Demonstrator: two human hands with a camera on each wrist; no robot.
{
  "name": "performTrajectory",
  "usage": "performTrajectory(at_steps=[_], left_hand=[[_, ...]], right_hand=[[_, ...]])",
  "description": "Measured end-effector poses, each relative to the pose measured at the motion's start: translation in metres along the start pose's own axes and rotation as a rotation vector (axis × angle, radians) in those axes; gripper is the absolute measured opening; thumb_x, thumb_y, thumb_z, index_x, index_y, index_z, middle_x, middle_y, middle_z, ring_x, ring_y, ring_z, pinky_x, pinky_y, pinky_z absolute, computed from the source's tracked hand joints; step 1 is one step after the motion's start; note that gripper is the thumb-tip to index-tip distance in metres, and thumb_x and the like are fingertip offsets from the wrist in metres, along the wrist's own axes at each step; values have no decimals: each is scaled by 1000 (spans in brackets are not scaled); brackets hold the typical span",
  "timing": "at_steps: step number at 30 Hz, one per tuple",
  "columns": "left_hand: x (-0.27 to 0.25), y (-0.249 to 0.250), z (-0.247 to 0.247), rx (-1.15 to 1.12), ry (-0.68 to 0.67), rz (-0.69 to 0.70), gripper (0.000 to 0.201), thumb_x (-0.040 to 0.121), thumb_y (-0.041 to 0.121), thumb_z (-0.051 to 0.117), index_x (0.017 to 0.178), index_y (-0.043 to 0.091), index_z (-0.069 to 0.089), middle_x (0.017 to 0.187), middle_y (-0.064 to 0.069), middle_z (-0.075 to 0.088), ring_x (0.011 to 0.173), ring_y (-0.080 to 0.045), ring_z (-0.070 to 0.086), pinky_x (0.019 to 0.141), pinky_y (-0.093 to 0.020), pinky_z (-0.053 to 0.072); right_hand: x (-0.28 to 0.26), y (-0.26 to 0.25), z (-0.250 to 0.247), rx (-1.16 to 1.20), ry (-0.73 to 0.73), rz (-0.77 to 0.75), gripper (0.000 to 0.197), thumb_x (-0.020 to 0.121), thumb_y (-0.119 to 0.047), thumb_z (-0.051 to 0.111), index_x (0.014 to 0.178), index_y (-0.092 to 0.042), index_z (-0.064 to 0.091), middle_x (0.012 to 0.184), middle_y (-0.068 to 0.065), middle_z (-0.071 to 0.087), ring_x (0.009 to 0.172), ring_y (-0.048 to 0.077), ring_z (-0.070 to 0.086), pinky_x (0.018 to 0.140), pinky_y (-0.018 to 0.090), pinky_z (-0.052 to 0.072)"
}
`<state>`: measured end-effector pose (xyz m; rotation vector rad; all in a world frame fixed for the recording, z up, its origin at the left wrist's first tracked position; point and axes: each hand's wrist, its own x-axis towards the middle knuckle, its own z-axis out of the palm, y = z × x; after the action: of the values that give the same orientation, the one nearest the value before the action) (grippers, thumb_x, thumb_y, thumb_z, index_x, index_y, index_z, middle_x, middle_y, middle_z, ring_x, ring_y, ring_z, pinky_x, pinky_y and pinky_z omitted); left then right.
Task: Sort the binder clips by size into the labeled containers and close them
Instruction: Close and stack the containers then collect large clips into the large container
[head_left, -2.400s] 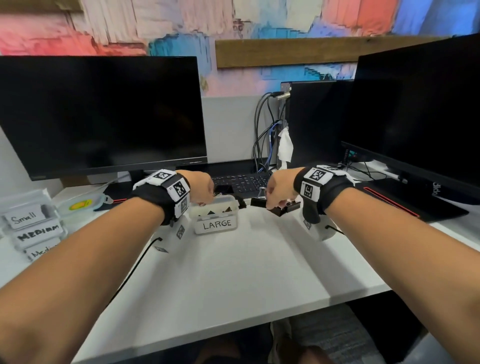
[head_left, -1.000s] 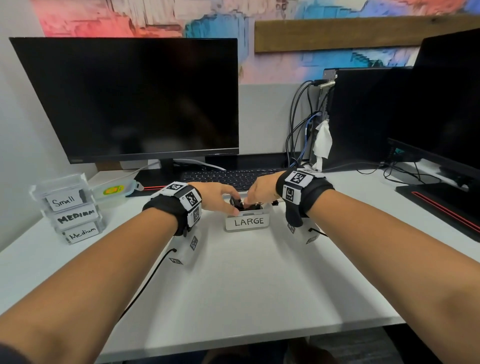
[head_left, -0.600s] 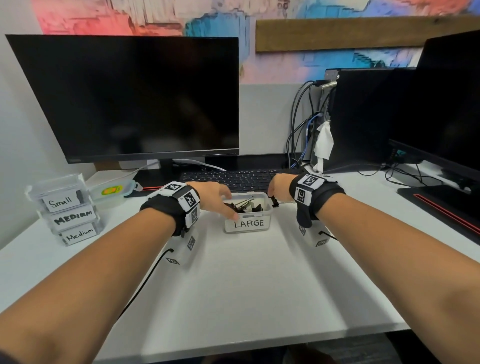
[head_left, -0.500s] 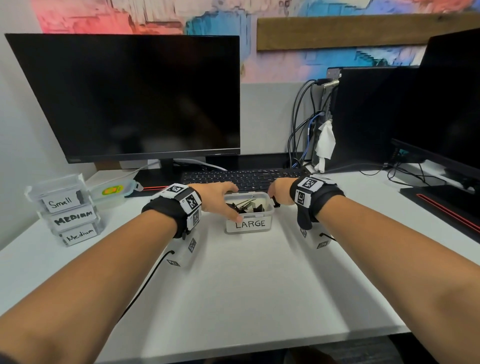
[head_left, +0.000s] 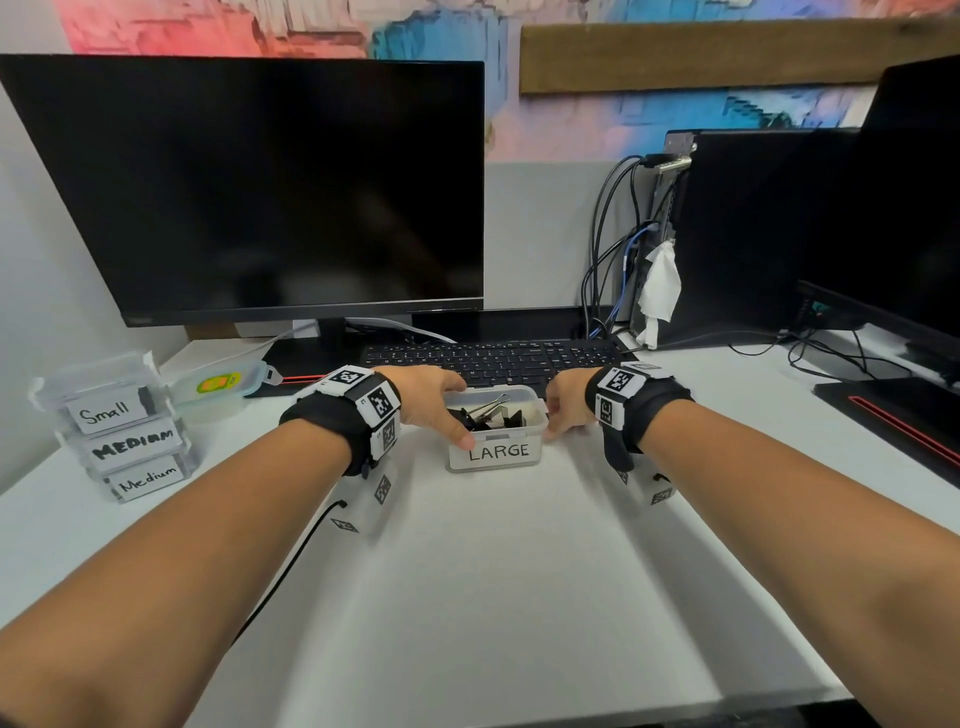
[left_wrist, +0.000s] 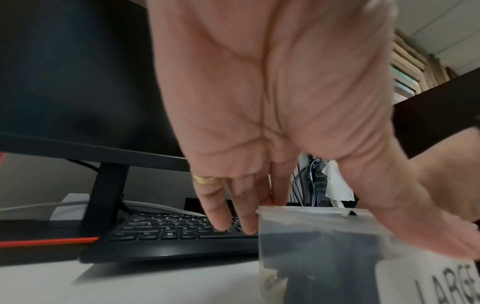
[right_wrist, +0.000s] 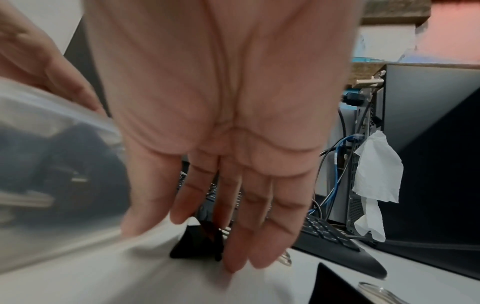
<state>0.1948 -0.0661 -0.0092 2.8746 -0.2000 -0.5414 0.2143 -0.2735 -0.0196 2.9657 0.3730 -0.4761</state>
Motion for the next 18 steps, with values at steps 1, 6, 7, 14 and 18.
performTrajectory(at_steps=[1,6,7,14,18], left_hand=[[1,0,-1,-2,-3,-3,105,61,56,81,147,29,29,150,6,37,135,-20,39,112,-44,32],[0,0,-1,-5,2,4,103,61,53,83,146,28,31,148,4,40,134,-21,40,112,-44,34],[0,0,-1,-8,1,6,102,61,52,83,146,28,31,148,4,40,134,-21,40,112,-44,34],[-1,1,0,-5,9,7,101,62,53,82,146,28,31,146,4,41,132,-22,42,111,-45,34],[-2,2,2,-18,13,8,101,63,54,81,147,27,31,148,4,39,134,-22,40,112,-45,33]], right_hand=[[-1,-2,-2,-23,-5,0,23,85,-35,67,92,-15,57,73,-1,54,69,17,52,41,18,39],[-5,-7,-6,-55,-51,22,25,86,-17,67,107,-6,57,84,7,56,59,18,51,31,11,35],[-5,-7,-5,-34,-54,40,33,84,-14,67,113,-2,58,85,8,57,55,15,49,37,13,40],[-6,-1,-1,111,-87,69,47,78,-10,69,123,2,59,79,9,59,70,22,55,68,28,50],[-12,1,-3,99,-110,63,47,80,-5,66,126,-4,58,69,2,55,73,20,57,70,29,53]])
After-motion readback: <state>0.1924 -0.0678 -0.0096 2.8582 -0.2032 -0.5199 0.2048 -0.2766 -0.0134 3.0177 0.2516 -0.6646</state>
